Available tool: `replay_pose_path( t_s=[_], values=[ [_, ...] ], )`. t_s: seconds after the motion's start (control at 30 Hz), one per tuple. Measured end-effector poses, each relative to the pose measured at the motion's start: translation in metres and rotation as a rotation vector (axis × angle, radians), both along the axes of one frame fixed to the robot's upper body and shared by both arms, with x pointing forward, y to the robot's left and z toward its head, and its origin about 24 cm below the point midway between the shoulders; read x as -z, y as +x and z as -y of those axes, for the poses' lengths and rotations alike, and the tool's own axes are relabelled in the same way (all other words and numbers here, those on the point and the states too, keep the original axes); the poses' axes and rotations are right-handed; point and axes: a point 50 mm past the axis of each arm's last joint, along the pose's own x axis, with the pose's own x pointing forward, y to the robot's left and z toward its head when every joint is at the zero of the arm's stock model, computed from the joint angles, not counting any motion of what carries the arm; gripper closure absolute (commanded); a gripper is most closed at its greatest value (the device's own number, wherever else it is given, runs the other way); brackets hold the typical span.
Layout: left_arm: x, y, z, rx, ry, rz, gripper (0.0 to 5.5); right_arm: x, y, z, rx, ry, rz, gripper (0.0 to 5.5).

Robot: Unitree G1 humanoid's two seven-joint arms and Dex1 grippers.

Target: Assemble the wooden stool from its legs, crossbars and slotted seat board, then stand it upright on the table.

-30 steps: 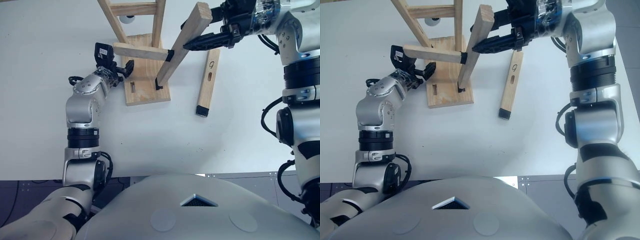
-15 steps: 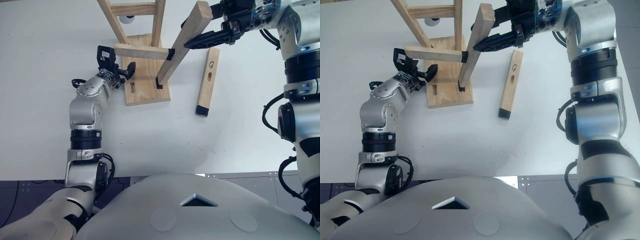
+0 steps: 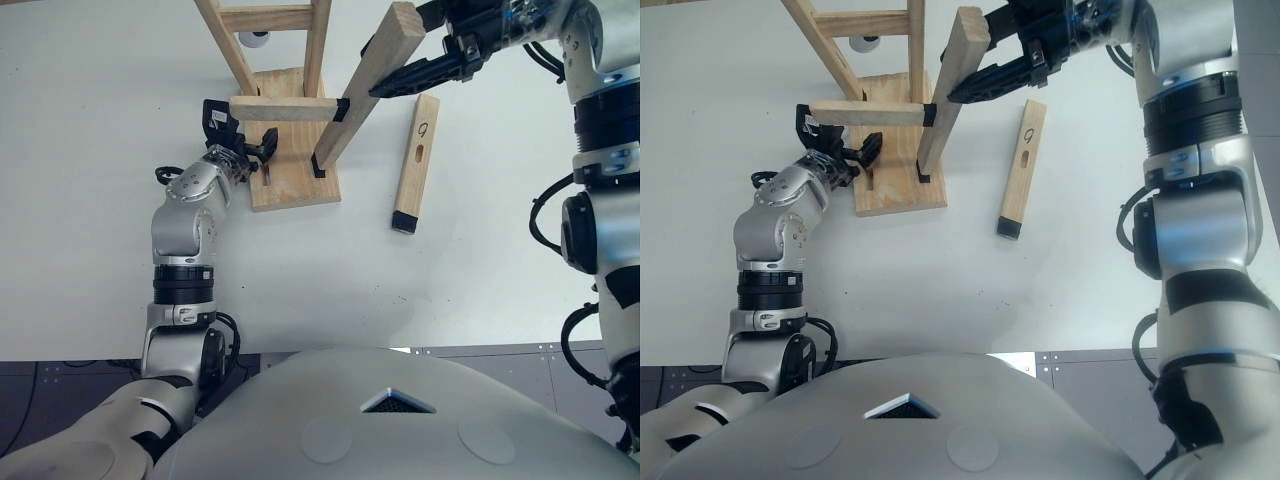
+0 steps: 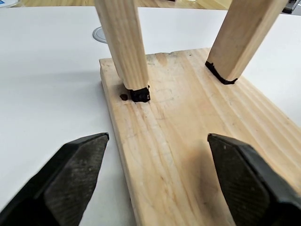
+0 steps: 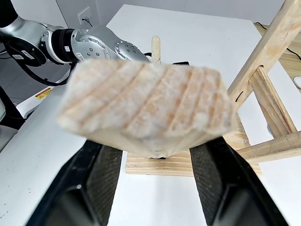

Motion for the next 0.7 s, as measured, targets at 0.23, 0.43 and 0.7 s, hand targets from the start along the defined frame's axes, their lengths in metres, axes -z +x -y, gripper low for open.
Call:
replay_pose_path(
  t_s=[0.23,0.43,0.7],
  values=[
    [0.002,-0.001,0.001,-0.011,-0.006,0.006,1.62,-0.003,0.001,-0.001,0.003,-0.016,-0.005,3.45],
    [0.002,-0.001,0.001,-0.021,-0.004,0.008,1.62,-0.006,0.000,-0.004,-0.008,-0.042,0.009,3.45],
    [0.005,-0.003,0.001,-0.033,-0.004,-0.001,1.62,-0.008,-0.001,0.015,0.046,-0.209,0.031,3.45]
  ],
)
